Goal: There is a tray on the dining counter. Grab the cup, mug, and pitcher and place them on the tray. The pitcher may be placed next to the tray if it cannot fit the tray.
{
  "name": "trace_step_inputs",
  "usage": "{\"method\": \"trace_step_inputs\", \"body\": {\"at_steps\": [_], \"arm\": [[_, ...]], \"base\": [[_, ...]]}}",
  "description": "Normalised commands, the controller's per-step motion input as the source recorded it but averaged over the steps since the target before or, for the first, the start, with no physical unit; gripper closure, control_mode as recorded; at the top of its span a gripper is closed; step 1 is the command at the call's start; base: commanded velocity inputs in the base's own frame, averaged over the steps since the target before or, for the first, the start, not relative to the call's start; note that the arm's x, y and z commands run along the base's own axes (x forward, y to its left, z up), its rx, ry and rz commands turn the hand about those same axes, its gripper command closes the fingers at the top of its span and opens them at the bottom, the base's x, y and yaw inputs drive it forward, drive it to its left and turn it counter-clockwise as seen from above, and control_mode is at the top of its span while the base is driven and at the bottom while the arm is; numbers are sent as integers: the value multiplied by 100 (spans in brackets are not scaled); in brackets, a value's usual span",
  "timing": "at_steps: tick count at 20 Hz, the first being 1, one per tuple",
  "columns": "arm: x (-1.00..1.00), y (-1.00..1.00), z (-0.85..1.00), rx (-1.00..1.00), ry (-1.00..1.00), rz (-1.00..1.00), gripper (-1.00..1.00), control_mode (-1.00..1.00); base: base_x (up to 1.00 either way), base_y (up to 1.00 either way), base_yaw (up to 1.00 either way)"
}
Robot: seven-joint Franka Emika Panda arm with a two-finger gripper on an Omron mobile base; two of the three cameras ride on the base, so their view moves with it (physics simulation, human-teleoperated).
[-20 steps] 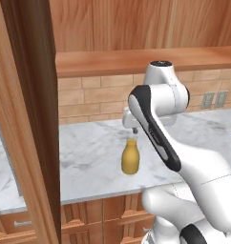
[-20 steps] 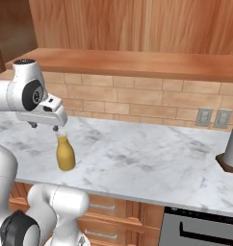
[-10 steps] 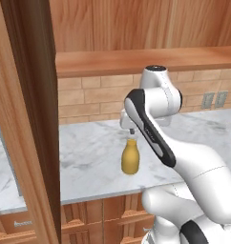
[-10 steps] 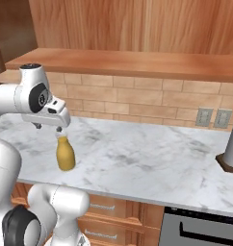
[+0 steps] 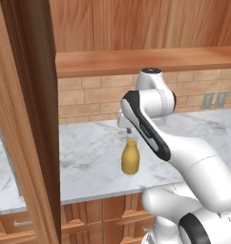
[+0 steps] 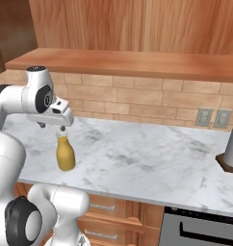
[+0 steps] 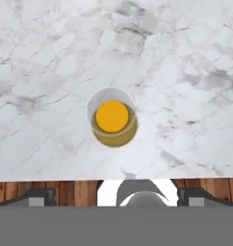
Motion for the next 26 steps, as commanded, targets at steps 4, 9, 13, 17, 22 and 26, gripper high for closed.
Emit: {"method": "trace_step_inputs", "body": {"at_steps": [4,9,13,17,22,26], "arm": [[20,6,-4,0,0,0,-100,-100],[12,3,-8,0,0,0,-100,-100],[14,0,-10,0,0,0,-100,-100],[13,0,-11,0,0,0,-100,-100],[14,0,-18,0,0,0,-100,-100],[8,0,-16,0,0,0,-100,-100]], "base": [[0,0,0],[0,0,0],[0,0,0],[0,0,0],[0,0,0],[0,0,0]]}}
